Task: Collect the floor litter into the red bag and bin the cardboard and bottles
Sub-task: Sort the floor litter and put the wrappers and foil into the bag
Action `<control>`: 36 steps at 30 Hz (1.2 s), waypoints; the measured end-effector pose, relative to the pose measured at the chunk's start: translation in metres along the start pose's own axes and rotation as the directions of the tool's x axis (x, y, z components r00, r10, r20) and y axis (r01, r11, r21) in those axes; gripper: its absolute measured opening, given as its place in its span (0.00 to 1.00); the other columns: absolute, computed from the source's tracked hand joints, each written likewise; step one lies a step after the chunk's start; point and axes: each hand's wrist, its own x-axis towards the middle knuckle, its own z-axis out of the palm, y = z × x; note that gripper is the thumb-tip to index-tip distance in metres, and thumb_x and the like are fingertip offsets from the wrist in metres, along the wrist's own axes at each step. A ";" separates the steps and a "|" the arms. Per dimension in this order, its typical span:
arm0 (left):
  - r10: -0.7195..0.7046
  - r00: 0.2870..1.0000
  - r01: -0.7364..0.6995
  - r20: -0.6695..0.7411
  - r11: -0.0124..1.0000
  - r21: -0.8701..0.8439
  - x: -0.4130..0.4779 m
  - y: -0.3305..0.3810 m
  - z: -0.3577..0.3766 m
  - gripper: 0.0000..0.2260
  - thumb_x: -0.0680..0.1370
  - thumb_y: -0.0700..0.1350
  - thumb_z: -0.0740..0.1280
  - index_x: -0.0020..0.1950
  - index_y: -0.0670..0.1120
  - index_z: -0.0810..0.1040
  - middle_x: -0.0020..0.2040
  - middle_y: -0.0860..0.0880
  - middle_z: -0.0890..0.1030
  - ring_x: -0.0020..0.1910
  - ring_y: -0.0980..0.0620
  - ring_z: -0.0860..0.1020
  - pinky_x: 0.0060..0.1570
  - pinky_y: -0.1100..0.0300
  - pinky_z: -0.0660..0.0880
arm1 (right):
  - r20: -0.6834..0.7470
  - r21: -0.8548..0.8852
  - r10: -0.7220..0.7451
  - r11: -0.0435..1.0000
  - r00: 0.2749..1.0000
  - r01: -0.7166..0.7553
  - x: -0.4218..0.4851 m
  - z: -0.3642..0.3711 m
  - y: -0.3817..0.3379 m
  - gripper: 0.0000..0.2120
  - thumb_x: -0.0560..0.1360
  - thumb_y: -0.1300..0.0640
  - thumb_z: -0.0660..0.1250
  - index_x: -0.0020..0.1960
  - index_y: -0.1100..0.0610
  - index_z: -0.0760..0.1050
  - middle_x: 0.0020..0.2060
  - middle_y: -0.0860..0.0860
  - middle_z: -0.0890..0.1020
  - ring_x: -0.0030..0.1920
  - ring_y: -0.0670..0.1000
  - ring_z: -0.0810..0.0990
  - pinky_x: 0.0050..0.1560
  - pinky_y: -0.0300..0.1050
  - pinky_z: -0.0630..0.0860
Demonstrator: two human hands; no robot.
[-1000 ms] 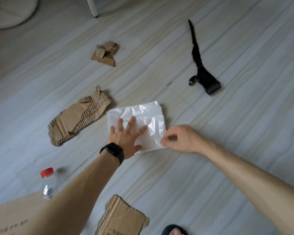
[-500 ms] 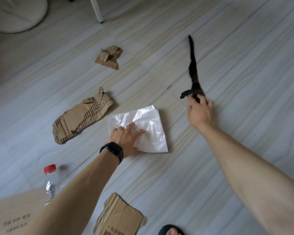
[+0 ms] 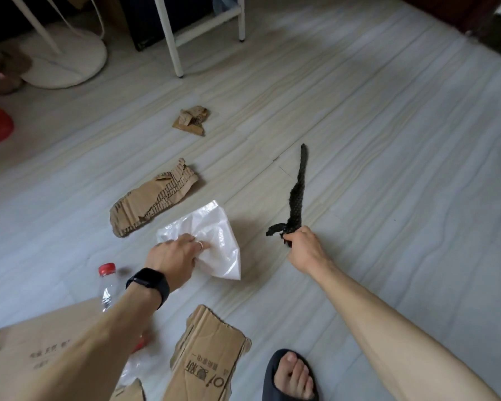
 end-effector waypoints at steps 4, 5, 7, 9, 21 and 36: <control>-0.036 0.989 0.034 -0.143 0.999 -0.018 -0.058 -0.013 -0.035 0.22 0.80 0.43 0.59 0.70 0.64 0.71 0.68 0.54 0.74 0.57 0.46 0.80 0.45 0.52 0.80 | -0.002 0.096 0.054 0.994 0.999 -0.053 -0.039 -0.011 -0.048 0.23 0.76 0.63 0.63 0.70 0.52 0.76 0.67 0.57 0.77 0.69 0.58 0.73 0.69 0.45 0.69; -0.050 0.983 0.047 -0.177 0.999 -0.016 -0.075 -0.017 -0.043 0.22 0.79 0.43 0.59 0.70 0.64 0.72 0.68 0.54 0.75 0.56 0.45 0.81 0.44 0.52 0.80 | -0.017 0.117 0.041 0.992 0.999 -0.039 -0.050 -0.017 -0.063 0.24 0.75 0.63 0.63 0.70 0.51 0.76 0.67 0.56 0.78 0.69 0.58 0.73 0.70 0.46 0.69; -0.082 0.971 0.082 -0.224 0.997 -0.010 -0.111 -0.028 -0.060 0.22 0.79 0.43 0.60 0.68 0.64 0.74 0.66 0.54 0.76 0.54 0.45 0.81 0.42 0.52 0.80 | -0.053 0.155 -0.024 0.987 0.998 0.032 -0.072 -0.030 -0.099 0.24 0.75 0.63 0.63 0.70 0.51 0.76 0.67 0.55 0.78 0.69 0.58 0.73 0.70 0.45 0.69; -0.134 0.956 0.135 -0.260 0.991 -0.015 -0.144 -0.044 -0.074 0.21 0.78 0.44 0.62 0.67 0.63 0.76 0.65 0.55 0.77 0.53 0.45 0.82 0.41 0.53 0.80 | -0.093 0.180 -0.100 0.977 0.991 0.116 -0.095 -0.048 -0.136 0.22 0.76 0.63 0.63 0.69 0.52 0.77 0.66 0.55 0.79 0.68 0.58 0.74 0.69 0.45 0.70; -0.597 0.645 0.620 -0.476 0.774 -0.130 -0.419 -0.162 -0.150 0.23 0.78 0.44 0.61 0.68 0.67 0.72 0.67 0.56 0.77 0.54 0.44 0.81 0.42 0.51 0.78 | -0.216 0.145 -0.644 0.722 0.734 0.677 -0.280 -0.143 -0.385 0.20 0.71 0.61 0.68 0.62 0.50 0.81 0.61 0.50 0.83 0.64 0.53 0.78 0.65 0.45 0.74; -0.921 0.205 0.877 -0.332 0.323 -0.356 -0.715 -0.168 -0.063 0.20 0.79 0.49 0.60 0.69 0.68 0.70 0.70 0.61 0.73 0.64 0.51 0.77 0.56 0.54 0.75 | 0.047 0.221 -0.986 0.165 0.158 0.961 -0.511 -0.048 -0.529 0.16 0.73 0.61 0.68 0.59 0.50 0.83 0.52 0.47 0.86 0.51 0.46 0.82 0.52 0.34 0.75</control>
